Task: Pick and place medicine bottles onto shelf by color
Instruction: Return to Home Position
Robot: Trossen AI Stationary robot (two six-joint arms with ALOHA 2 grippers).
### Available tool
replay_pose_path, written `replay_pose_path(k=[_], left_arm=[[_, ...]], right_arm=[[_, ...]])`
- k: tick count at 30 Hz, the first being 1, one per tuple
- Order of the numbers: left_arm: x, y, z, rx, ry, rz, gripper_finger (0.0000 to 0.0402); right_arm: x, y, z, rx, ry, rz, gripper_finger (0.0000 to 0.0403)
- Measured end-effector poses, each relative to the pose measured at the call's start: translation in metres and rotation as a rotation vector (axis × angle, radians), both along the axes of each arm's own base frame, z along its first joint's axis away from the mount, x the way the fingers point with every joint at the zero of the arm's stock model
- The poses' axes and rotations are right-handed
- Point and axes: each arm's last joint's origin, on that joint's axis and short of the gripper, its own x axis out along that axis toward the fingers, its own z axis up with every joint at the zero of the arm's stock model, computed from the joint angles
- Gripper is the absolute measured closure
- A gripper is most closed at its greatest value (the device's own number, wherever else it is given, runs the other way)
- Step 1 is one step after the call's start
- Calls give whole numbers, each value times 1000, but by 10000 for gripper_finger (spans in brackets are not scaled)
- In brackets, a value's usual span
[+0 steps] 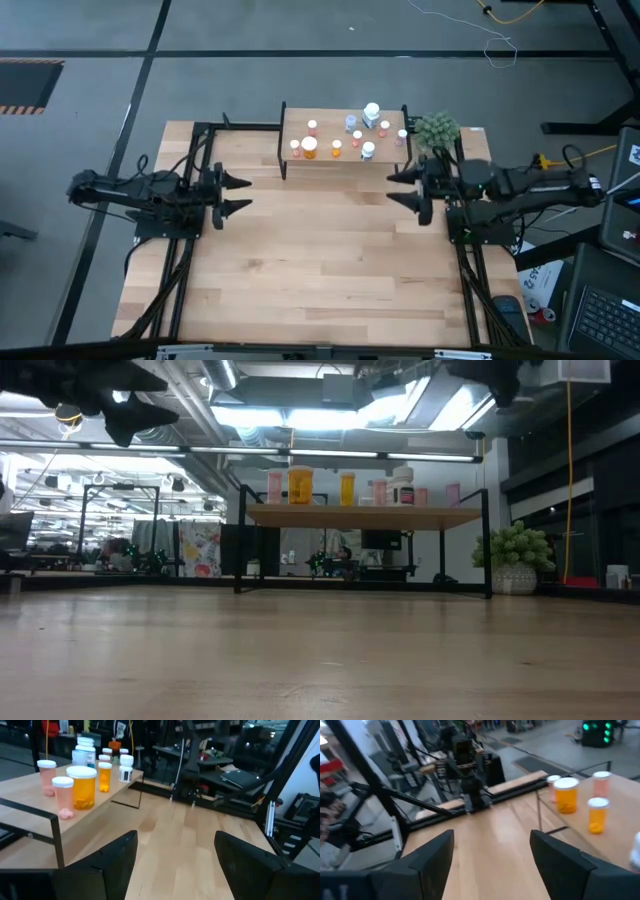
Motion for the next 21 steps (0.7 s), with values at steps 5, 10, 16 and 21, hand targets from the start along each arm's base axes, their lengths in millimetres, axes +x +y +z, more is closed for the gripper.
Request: replay_pose_path(k=[5,10,16,21], left_arm=[[-3,0,-13,-8,-7,-2,140],[0,-1,-25,12,-62,-26,140],[3,-1,-36,23,-74,-16,140],[5,-1,-48,8,-79,-17,140]], right_arm=[[-8,4,-32,21,-56,7,139],[-10,7,-58,59,-32,-36,139],[-11,8,-72,66,-9,-106,139],[-11,9,-79,78,4,-118,139]])
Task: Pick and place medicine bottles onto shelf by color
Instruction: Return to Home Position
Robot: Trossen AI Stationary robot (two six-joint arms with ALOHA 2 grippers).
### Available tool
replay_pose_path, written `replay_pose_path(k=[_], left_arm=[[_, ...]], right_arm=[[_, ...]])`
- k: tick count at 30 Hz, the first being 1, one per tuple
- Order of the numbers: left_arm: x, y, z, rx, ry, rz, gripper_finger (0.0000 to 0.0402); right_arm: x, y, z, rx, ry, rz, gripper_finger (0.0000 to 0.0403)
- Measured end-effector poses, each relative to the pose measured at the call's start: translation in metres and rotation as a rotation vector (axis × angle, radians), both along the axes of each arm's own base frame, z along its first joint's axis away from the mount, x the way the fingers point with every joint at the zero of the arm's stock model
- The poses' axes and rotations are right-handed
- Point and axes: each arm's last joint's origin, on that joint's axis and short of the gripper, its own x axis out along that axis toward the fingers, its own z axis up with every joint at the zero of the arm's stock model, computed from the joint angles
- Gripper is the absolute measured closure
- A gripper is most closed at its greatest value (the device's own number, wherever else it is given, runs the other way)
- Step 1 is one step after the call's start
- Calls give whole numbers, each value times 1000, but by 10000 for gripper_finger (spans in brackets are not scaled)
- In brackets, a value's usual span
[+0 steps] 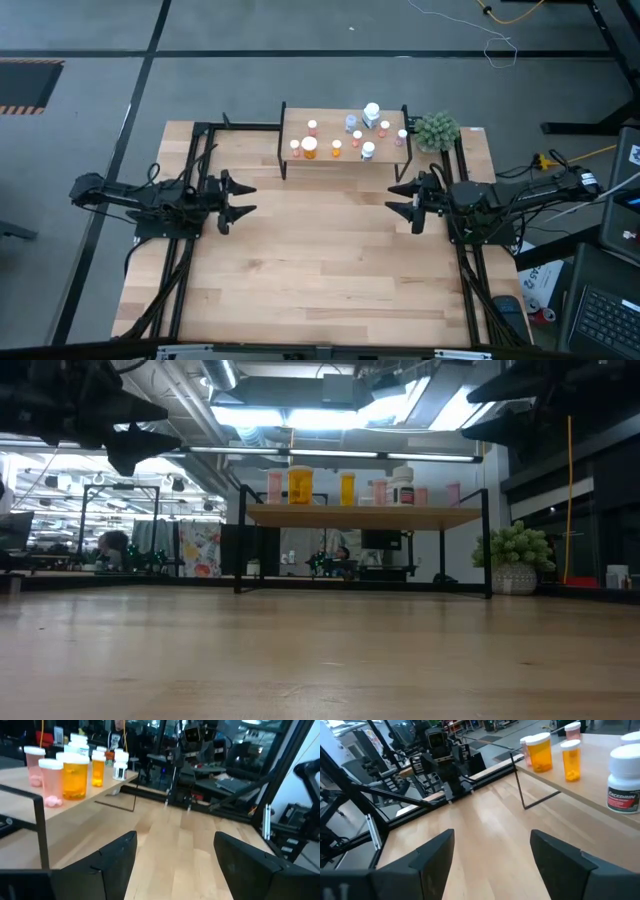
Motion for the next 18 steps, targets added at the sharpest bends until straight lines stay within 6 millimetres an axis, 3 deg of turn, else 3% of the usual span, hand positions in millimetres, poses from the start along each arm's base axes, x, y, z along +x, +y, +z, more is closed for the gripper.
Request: replay_pose_path(k=[8,18], left_arm=[[2,0,-17,-1,-42,-2,140],[2,-1,-18,54,-18,-21,140]], right_arm=[[0,0,0,2,-2,0,139],[0,0,-1,-2,9,-1,139]])
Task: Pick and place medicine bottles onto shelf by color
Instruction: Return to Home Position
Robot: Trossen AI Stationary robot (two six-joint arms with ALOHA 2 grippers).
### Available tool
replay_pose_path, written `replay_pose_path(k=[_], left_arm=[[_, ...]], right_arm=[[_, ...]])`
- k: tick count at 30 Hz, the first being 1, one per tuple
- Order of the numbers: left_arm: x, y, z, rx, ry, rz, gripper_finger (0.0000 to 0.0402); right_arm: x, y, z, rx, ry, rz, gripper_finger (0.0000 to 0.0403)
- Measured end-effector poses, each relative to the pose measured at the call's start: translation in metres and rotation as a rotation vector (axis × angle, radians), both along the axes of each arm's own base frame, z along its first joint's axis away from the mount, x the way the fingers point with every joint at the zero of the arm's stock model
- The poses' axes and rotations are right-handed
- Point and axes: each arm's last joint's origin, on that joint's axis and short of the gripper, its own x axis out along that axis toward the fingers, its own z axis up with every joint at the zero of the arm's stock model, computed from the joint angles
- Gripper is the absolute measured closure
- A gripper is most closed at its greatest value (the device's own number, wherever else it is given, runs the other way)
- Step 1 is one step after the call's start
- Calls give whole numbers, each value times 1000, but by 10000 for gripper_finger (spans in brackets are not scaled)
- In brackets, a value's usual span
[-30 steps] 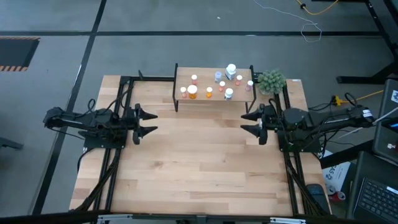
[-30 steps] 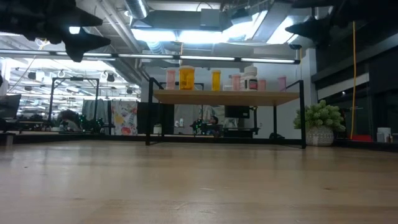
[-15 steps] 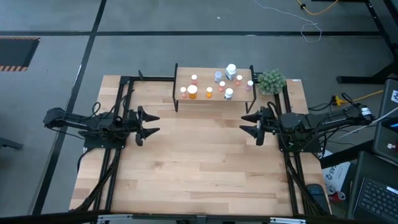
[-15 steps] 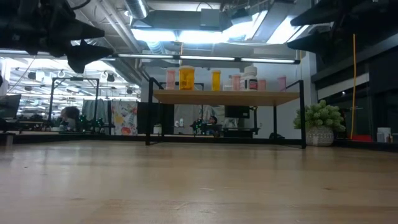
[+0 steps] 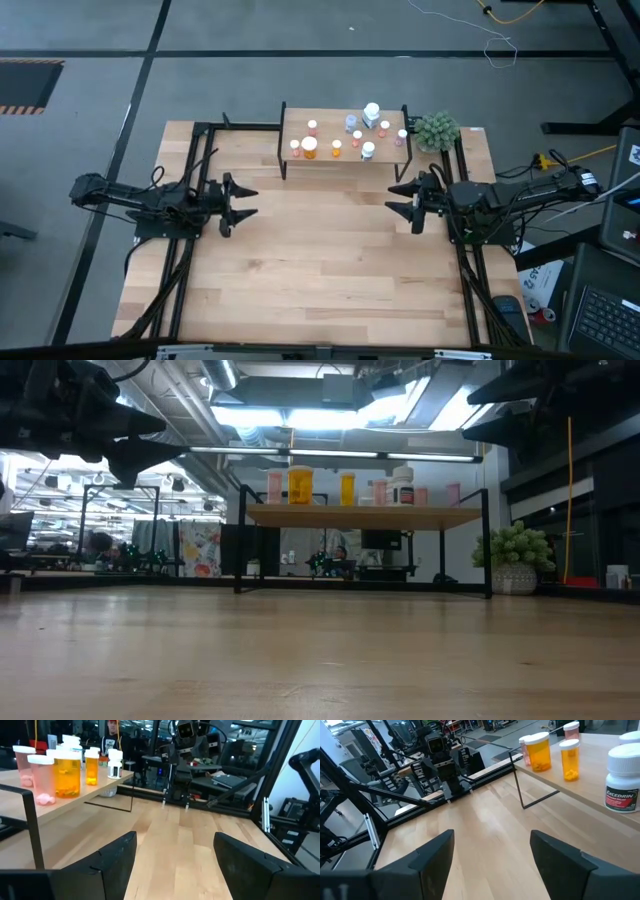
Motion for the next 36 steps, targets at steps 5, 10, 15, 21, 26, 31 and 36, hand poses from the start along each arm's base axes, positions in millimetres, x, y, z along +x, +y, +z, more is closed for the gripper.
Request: replay_pose_path(k=[5,10,15,21,26,31,36], left_arm=[[0,0,-3,3,35,-2,140],[0,0,-5,-13,52,-2,140],[0,0,-5,-14,52,-1,140],[0,0,-5,-14,52,-1,140],[0,0,-5,-14,52,-1,140],[0,0,-5,-14,52,-1,140],[0,0,-5,-14,51,0,140]], right_arm=[[-1,-1,-3,-11,30,-21,139],[-2,-2,-8,-29,83,-52,139],[-2,-2,-9,-53,99,-47,139],[-1,-2,-10,-142,125,-24,139],[2,-1,-13,-185,158,-13,139],[5,0,-17,-192,190,-10,139],[5,0,-22,-198,233,-8,139]])
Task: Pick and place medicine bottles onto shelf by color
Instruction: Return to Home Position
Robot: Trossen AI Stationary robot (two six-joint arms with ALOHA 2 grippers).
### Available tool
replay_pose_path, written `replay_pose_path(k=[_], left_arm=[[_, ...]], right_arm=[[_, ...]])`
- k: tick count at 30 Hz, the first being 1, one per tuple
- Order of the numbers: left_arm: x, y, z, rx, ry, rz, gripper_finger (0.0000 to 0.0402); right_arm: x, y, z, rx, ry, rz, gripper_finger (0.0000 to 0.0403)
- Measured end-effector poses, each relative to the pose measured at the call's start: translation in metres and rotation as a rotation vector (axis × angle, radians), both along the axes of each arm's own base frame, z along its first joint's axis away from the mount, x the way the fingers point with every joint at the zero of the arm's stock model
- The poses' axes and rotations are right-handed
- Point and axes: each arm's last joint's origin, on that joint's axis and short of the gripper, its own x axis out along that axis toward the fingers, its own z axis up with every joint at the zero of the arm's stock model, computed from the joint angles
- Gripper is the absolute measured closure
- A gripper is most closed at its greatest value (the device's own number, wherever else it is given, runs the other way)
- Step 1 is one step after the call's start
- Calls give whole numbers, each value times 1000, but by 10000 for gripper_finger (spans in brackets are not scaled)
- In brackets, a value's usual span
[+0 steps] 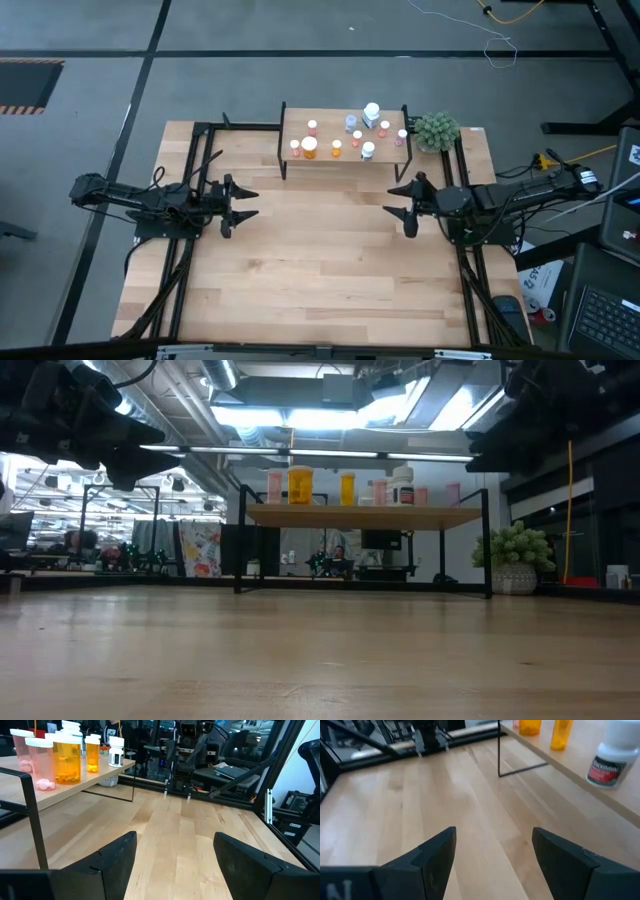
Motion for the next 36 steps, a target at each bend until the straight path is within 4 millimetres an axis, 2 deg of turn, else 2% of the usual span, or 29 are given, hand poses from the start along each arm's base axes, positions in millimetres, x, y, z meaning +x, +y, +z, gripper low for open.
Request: replay_pose_path(k=[8,11,14,22,28,32,36], left_arm=[[0,0,0,0,0,0,140],[0,0,0,0,0,1,140],[0,0,0,0,0,0,140],[0,0,0,0,0,0,140],[0,0,0,0,0,0,140],[0,0,0,0,0,0,140],[0,0,0,0,1,0,140]], right_arm=[[-4,0,-2,21,35,20,139],[-5,0,-4,-41,68,62,139],[-5,0,-2,-63,56,70,139],[-3,5,5,24,-17,192,139],[-3,5,7,27,-41,199,139],[-8,2,11,36,-66,195,139],[-25,-8,12,42,-51,155,139]])
